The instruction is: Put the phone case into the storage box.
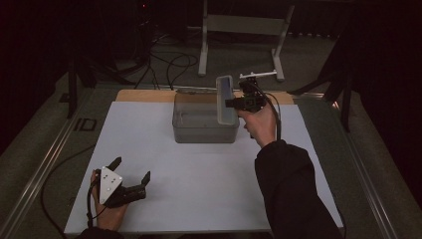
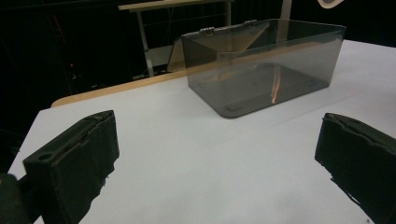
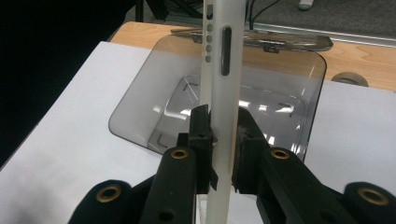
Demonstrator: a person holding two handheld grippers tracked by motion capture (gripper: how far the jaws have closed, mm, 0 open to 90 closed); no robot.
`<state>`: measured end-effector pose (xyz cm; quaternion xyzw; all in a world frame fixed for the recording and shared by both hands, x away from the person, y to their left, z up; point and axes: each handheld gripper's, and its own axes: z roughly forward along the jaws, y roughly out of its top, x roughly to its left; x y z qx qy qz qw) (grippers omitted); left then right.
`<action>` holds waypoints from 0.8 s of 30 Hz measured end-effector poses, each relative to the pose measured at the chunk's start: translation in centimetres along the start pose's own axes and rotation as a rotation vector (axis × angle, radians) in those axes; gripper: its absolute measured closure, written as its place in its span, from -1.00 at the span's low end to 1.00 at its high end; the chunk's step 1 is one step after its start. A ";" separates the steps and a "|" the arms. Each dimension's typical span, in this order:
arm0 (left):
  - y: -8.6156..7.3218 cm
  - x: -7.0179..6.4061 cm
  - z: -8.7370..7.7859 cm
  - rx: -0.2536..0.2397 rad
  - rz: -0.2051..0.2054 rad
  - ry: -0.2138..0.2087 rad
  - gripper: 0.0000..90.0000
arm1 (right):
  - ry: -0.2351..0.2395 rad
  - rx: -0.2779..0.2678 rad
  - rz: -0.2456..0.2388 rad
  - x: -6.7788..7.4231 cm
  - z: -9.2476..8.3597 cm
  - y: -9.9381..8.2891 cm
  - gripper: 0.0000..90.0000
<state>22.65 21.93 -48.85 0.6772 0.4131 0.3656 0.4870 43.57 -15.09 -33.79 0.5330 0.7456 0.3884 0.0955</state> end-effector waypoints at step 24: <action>0.0 0.0 0.0 -0.003 -0.001 0.000 -0.99 | -0.054 0.022 0.033 -1.0 1.1 0.6 0.80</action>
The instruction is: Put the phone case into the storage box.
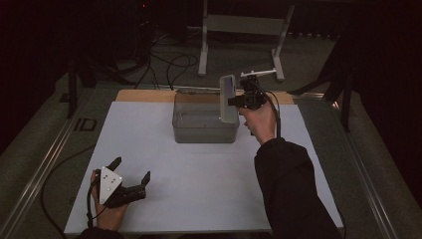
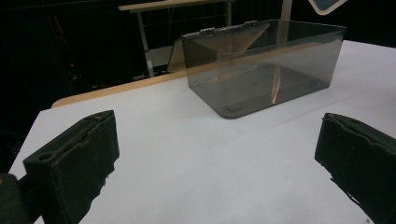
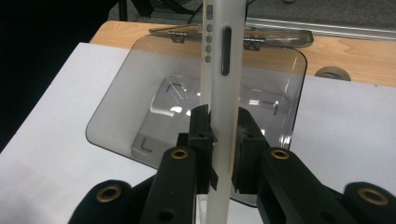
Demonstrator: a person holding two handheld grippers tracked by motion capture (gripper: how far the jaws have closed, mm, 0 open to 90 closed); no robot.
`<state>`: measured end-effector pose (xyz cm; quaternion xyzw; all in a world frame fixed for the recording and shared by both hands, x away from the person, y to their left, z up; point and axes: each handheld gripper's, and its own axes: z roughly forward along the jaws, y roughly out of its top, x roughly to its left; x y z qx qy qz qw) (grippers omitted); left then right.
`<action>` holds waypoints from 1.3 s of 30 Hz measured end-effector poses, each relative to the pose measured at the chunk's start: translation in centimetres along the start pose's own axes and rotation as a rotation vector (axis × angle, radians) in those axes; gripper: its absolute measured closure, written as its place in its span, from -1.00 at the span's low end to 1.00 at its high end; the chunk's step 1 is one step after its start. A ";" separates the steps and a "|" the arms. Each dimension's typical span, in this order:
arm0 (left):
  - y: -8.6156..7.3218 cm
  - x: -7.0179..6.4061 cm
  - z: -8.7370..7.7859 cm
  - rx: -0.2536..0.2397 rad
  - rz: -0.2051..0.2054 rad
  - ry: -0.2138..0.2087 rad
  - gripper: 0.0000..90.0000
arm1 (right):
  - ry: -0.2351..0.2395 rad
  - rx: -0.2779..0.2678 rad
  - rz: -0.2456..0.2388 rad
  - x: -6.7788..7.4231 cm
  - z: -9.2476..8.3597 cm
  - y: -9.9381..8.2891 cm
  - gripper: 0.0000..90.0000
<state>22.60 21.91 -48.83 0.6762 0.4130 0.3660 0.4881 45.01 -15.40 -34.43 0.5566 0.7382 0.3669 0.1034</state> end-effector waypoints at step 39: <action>0.0 0.0 -0.1 -0.005 0.006 0.008 -0.99 | -0.068 0.050 0.031 -0.6 2.3 0.1 0.79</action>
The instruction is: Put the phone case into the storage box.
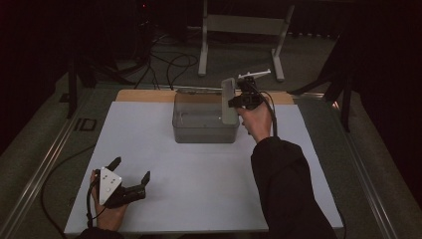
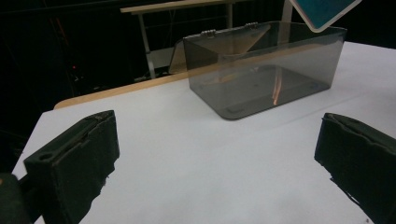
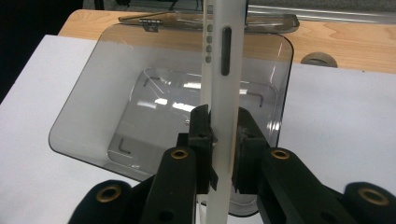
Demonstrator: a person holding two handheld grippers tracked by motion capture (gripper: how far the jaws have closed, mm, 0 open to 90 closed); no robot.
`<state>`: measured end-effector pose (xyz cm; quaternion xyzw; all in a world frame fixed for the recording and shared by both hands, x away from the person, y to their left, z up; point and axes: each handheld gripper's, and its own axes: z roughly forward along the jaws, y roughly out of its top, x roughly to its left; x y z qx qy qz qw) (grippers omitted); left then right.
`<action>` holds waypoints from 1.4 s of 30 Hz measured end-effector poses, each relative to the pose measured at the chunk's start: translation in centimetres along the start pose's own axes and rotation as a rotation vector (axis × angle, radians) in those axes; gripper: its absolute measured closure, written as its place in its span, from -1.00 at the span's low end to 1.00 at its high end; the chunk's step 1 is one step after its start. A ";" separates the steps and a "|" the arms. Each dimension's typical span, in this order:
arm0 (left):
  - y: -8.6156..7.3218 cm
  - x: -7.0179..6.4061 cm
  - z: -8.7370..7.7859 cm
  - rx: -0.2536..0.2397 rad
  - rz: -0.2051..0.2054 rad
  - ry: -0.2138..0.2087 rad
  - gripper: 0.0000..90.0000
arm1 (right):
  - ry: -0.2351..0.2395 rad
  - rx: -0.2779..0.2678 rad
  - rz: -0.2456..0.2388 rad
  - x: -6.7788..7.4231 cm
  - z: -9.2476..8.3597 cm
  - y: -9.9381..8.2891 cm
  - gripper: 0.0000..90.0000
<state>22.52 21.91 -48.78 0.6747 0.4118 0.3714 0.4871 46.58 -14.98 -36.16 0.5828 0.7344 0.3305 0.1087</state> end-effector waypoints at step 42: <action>0.0 -0.1 0.0 -0.002 0.004 0.001 -0.99 | -0.037 0.038 0.013 -0.4 2.5 -0.5 0.79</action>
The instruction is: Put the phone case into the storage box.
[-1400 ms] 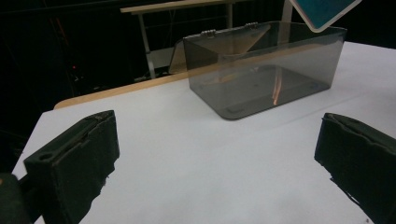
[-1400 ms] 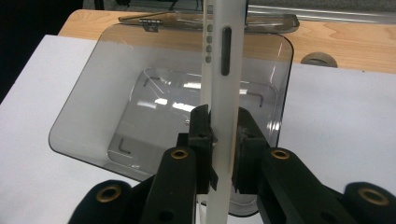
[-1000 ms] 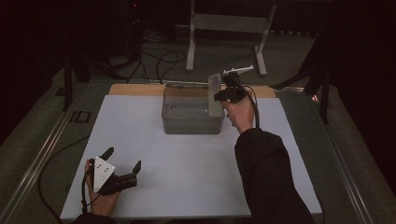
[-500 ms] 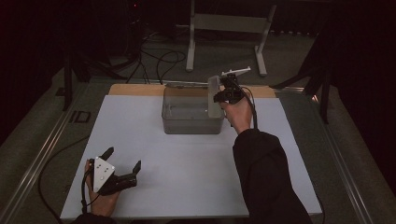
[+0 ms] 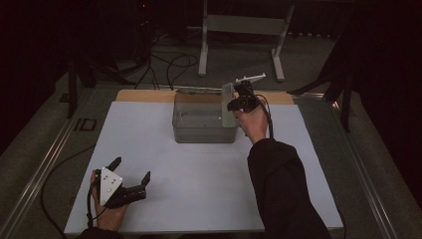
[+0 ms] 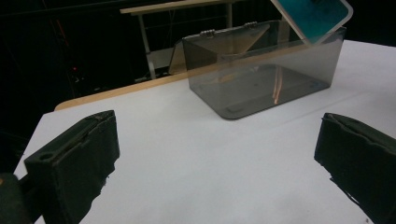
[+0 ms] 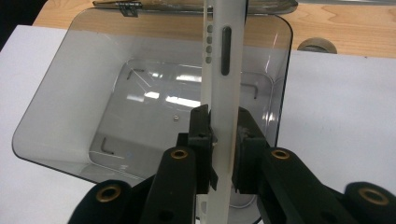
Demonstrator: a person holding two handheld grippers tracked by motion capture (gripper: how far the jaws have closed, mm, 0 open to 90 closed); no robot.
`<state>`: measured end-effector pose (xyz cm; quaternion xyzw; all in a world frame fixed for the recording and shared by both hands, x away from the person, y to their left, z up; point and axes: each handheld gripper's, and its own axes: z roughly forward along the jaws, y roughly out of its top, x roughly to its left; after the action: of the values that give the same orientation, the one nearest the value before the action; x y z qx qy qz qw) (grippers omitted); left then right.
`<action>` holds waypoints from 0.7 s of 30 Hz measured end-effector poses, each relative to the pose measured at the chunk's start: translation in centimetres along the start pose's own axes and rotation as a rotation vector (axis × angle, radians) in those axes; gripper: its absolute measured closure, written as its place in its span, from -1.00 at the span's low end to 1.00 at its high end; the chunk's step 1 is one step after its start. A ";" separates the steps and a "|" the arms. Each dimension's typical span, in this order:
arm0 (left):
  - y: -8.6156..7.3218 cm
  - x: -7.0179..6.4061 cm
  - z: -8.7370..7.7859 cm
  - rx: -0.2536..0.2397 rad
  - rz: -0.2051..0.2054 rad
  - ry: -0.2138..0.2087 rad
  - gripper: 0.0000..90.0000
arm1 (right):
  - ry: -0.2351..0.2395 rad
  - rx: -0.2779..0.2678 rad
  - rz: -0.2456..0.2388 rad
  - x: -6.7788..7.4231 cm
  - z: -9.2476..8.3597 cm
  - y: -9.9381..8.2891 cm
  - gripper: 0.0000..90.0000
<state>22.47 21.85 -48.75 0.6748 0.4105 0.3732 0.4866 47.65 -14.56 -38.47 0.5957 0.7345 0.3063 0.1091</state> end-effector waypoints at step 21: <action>0.0 0.0 0.0 0.002 -0.001 0.000 -0.98 | -0.025 0.027 0.012 -0.7 1.3 0.0 0.79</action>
<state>22.45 21.86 -48.75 0.6751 0.4110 0.3726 0.4862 48.47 -14.83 -39.62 0.6052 0.7336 0.2896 0.1085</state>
